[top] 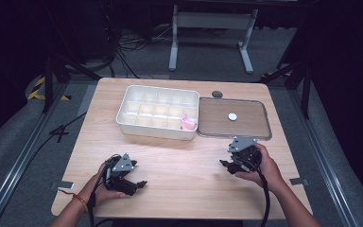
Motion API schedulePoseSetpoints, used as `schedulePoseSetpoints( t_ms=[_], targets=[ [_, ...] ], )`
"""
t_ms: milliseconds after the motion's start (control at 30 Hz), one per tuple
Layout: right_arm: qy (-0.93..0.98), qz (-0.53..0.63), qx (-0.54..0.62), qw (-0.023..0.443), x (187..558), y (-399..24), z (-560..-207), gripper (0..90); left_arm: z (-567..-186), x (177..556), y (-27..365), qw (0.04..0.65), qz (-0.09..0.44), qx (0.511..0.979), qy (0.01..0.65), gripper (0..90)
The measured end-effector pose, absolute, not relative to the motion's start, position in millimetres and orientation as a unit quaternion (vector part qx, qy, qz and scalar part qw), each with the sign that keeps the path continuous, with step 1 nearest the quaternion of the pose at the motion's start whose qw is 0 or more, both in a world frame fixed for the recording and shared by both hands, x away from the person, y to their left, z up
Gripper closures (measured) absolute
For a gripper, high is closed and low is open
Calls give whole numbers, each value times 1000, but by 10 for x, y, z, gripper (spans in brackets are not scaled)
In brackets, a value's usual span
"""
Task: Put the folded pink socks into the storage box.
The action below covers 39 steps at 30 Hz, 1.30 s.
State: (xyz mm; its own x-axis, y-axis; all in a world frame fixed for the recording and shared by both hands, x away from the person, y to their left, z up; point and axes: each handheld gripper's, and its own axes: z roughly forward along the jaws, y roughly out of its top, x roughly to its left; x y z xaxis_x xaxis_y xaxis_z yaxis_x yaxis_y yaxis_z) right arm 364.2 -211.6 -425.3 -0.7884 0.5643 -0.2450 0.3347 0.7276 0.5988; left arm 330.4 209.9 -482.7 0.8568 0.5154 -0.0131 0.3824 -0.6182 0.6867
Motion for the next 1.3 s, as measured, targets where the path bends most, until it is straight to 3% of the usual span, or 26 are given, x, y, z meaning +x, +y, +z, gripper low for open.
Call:
schedulePoseSetpoints(
  t_ms=[700, 1100, 1300],
  targets=[
    [892, 308, 271, 191, 3341, -2461, -4635, 314, -4827, 3299, 2105, 358, 96, 894, 253, 152],
    [858, 381, 316, 137, 3172, -2756, -4856, 236, -4828, 3300, 2106, 358, 96, 893, 255, 151],
    [854, 380, 326, 142, 3165, -2784, -4863, 202, -4830, 3305, 2102, 359, 96, 892, 256, 151]
  ],
)
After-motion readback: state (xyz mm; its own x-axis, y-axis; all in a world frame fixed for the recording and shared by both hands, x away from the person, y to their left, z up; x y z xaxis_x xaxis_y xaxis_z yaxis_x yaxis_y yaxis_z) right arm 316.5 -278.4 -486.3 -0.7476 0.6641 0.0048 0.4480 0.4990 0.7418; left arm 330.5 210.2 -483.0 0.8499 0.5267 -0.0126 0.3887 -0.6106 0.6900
